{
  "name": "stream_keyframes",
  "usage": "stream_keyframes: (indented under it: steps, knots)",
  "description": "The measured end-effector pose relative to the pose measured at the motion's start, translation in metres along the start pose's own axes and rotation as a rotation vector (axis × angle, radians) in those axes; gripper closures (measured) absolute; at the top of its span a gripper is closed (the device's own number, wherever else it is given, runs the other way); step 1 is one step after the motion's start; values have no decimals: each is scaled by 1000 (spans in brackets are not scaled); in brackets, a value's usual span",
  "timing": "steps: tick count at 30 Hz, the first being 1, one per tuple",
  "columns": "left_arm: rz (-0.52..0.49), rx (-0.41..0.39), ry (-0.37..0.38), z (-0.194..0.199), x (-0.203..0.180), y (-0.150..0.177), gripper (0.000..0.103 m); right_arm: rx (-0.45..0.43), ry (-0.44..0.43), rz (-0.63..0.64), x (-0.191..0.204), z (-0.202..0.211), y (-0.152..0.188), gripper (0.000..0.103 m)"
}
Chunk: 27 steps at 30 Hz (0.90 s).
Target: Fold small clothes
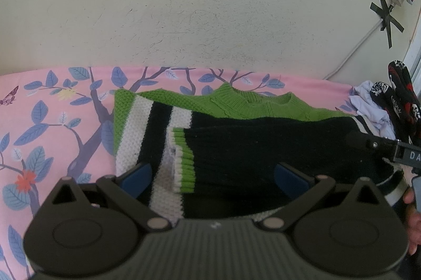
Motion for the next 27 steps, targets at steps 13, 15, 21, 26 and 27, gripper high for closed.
stream_keyframes:
  steps: [13, 15, 21, 26, 27]
  knots:
    - [-16, 2, -2, -1, -1, 0, 0, -2, -1, -2, 0, 1, 0, 35]
    - [-18, 2, -2, -1, -1, 0, 0, -2, -2, -2, 0, 1, 0, 35]
    - [-18, 2, -3, -1, 0, 0, 0, -2, -1, -2, 0, 1, 0, 35]
    - [-18, 2, -3, -1, -1, 0, 0, -2, -1, -2, 0, 1, 0, 35]
    - [-18, 2, -3, -1, -1, 0, 0, -2, -1, -2, 0, 1, 0, 35]
Point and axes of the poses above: each gripper's, at about its wrist camera, not at the fingertips, and z roughly against the way its jaws point, x to its left, y to its underside, the point moved 7 cm from there along -z, roughly the way its jaws point, and after that the axes turned 9 degrees about -y, right-handed, at the moved point
